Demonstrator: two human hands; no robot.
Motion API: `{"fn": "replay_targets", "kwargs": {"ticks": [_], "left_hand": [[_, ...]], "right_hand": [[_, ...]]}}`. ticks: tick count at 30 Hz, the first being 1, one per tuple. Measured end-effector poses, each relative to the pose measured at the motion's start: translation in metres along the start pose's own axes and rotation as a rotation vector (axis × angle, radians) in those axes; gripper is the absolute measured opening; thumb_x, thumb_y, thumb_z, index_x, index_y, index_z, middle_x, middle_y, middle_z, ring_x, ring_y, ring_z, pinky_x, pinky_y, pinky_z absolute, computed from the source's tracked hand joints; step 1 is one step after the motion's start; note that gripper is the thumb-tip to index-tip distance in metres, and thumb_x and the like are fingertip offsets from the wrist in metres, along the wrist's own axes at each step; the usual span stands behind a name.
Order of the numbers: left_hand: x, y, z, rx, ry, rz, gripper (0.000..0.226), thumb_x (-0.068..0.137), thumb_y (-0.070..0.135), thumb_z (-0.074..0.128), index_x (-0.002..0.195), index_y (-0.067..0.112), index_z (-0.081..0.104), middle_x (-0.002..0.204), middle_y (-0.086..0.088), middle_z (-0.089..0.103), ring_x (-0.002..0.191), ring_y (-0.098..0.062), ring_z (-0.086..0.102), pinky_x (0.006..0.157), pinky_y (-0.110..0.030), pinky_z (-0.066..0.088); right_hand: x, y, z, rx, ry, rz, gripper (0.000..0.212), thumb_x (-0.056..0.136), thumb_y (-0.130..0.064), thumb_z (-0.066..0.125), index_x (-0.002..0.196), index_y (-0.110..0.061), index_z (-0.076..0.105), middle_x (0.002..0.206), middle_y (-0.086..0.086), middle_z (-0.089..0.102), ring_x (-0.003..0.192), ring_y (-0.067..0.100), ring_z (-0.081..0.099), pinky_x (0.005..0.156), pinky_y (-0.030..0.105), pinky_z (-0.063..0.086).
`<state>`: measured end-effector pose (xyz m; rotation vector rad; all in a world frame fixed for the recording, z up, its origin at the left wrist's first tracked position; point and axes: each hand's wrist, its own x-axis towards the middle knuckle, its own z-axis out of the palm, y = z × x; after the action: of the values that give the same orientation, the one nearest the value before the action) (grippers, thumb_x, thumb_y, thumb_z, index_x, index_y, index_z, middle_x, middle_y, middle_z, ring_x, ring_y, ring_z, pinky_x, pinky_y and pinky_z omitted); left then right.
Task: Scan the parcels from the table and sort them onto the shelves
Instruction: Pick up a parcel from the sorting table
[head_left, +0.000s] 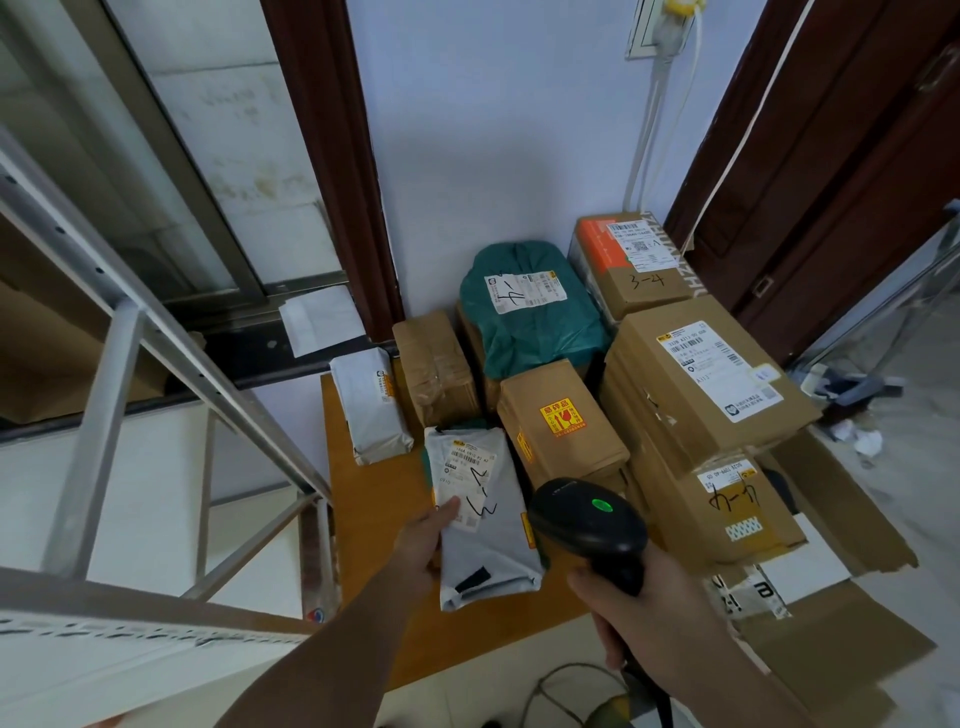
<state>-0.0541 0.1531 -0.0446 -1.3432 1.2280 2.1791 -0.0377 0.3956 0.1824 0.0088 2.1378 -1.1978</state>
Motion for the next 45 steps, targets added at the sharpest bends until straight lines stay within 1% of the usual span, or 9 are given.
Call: {"fn": "replay_targets", "kwargs": {"ticks": [7,11,14,20,24,29,35,40,45], "left_hand": [[-0.016,-0.002,-0.014,-0.094,0.0,0.022,0.029,0.085,0.007,0.083,0.099,0.007,0.058,0.11,-0.03,0.075,0.089,-0.044,0.075,0.066,-0.049,0.063],[-0.027,-0.003,-0.017,-0.142,-0.014,0.072,0.03,0.088,0.004,0.08,0.104,0.004,0.055,0.111,-0.029,0.074,0.103,-0.049,0.071,0.083,-0.059,0.061],[-0.045,-0.001,-0.015,-0.179,-0.104,0.105,0.029,0.091,-0.006,0.071,0.116,0.004,0.061,0.1,-0.021,0.08,0.097,-0.044,0.073,0.081,-0.055,0.059],[-0.084,0.013,-0.013,-0.081,-0.321,0.182,0.071,0.074,-0.005,0.08,0.141,0.006,0.058,0.128,-0.023,0.072,0.116,-0.046,0.07,0.091,-0.056,0.059],[-0.112,0.025,-0.002,-0.157,-0.473,0.322,0.065,0.082,-0.001,0.078,0.142,0.014,0.057,0.136,-0.022,0.068,0.123,-0.044,0.067,0.098,-0.058,0.056],[-0.135,0.043,0.017,-0.202,-0.488,0.417,0.058,0.091,-0.006,0.065,0.146,0.012,0.055,0.136,-0.019,0.069,0.111,-0.035,0.074,0.079,-0.043,0.063],[-0.139,0.051,0.023,-0.213,-0.501,0.493,0.07,0.086,-0.005,0.076,0.149,0.012,0.052,0.142,-0.019,0.065,0.131,-0.043,0.062,0.11,-0.065,0.047],[-0.146,0.051,0.023,-0.231,-0.525,0.52,0.064,0.088,-0.01,0.071,0.147,0.006,0.053,0.138,-0.024,0.066,0.127,-0.045,0.064,0.109,-0.066,0.048],[-0.154,0.054,0.016,-0.242,-0.573,0.494,0.072,0.083,-0.008,0.077,0.149,0.006,0.051,0.142,-0.027,0.062,0.131,-0.048,0.06,0.102,-0.061,0.054]], "right_hand": [[-0.004,-0.008,0.007,0.045,-0.02,-0.007,0.015,0.095,-0.022,0.064,0.093,-0.009,0.057,0.051,0.006,0.056,0.048,0.018,0.055,0.053,0.022,0.049],[-0.007,-0.011,0.012,0.044,-0.026,-0.044,0.013,0.095,-0.023,0.063,0.095,-0.011,0.057,0.054,0.01,0.056,0.05,0.02,0.055,0.058,0.026,0.051],[-0.009,-0.014,0.017,0.041,-0.016,-0.062,0.012,0.095,-0.023,0.064,0.094,-0.013,0.057,0.055,0.01,0.056,0.05,0.021,0.056,0.063,0.034,0.052],[-0.019,-0.028,0.027,0.025,0.063,-0.163,0.018,0.096,-0.021,0.063,0.08,-0.016,0.055,0.044,0.0,0.052,0.04,0.014,0.051,0.052,0.028,0.049],[-0.025,-0.041,0.034,0.081,0.139,-0.187,0.015,0.094,-0.017,0.062,0.082,-0.014,0.054,0.044,0.001,0.052,0.039,0.017,0.052,0.052,0.033,0.051],[-0.035,-0.059,0.043,0.085,0.214,-0.216,0.02,0.094,-0.012,0.058,0.075,-0.008,0.053,0.046,0.008,0.049,0.037,0.02,0.049,0.05,0.034,0.048],[-0.045,-0.074,0.054,0.055,0.277,-0.263,0.015,0.093,-0.012,0.057,0.085,0.001,0.057,0.051,0.011,0.052,0.038,0.017,0.049,0.054,0.039,0.05],[-0.053,-0.082,0.063,0.081,0.303,-0.285,0.006,0.094,-0.013,0.056,0.089,-0.011,0.057,0.051,0.008,0.053,0.037,0.019,0.051,0.043,0.026,0.047],[-0.06,-0.088,0.076,0.11,0.289,-0.261,0.015,0.097,-0.019,0.056,0.084,-0.012,0.057,0.047,0.007,0.051,0.038,0.02,0.049,0.042,0.025,0.043]]}}
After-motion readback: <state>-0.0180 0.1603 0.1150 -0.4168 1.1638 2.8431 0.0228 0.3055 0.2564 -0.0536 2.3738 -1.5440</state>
